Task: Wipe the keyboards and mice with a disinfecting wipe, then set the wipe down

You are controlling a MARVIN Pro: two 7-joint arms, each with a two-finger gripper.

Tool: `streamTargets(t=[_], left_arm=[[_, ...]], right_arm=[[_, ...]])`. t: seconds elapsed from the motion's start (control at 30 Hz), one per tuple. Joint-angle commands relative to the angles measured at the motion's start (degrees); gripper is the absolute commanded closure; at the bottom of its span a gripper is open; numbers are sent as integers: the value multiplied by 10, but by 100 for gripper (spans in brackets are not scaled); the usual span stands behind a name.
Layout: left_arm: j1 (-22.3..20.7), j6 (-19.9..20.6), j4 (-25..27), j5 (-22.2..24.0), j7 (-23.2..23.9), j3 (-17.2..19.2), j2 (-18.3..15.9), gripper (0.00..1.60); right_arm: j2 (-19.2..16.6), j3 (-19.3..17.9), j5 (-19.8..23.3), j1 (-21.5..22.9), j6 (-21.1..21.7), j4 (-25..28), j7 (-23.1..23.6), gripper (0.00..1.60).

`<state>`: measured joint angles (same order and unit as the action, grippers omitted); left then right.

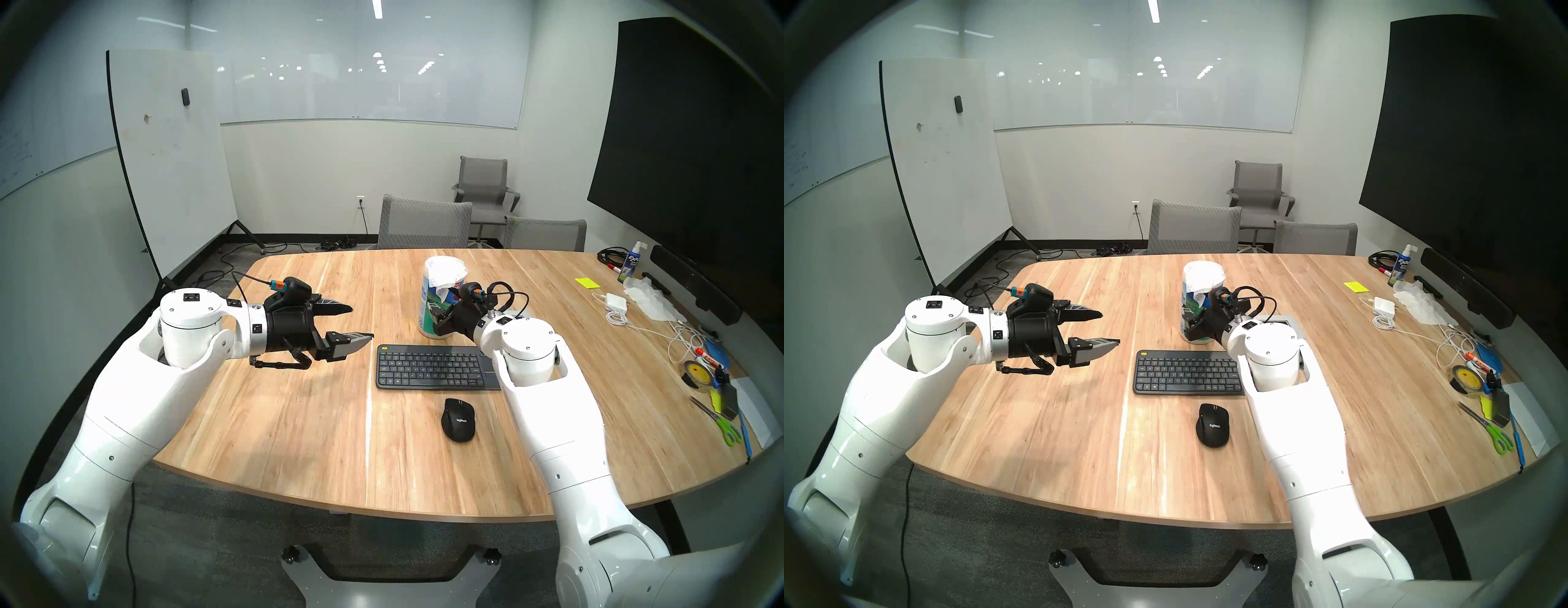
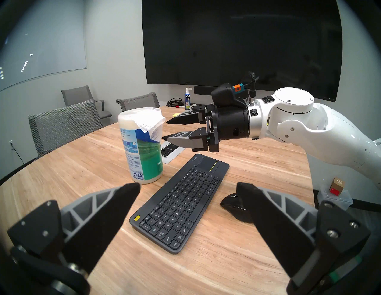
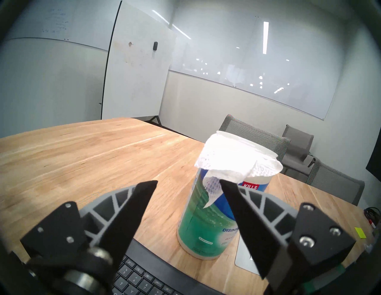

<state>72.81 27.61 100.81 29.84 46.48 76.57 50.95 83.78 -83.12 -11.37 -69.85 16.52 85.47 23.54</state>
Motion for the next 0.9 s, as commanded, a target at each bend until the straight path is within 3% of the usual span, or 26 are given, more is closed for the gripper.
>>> streamTargets(t=[0.0, 0.33, 0.53, 0.87], left_arm=[[-4, -1, 6, 1, 0, 4, -1, 0], [-4, -1, 6, 1, 0, 4, -1, 0], [-4, -1, 6, 1, 0, 4, -1, 0], [-4, -1, 6, 1, 0, 4, -1, 0]], right_arm=[[4, -1, 1, 18, -10, 3, -4, 54], [6, 3, -3, 25, -25, -21, -10, 58], [6, 3, -3, 32, -29, -27, -11, 70], [3, 4, -3, 28, -38, -35, -12, 105]])
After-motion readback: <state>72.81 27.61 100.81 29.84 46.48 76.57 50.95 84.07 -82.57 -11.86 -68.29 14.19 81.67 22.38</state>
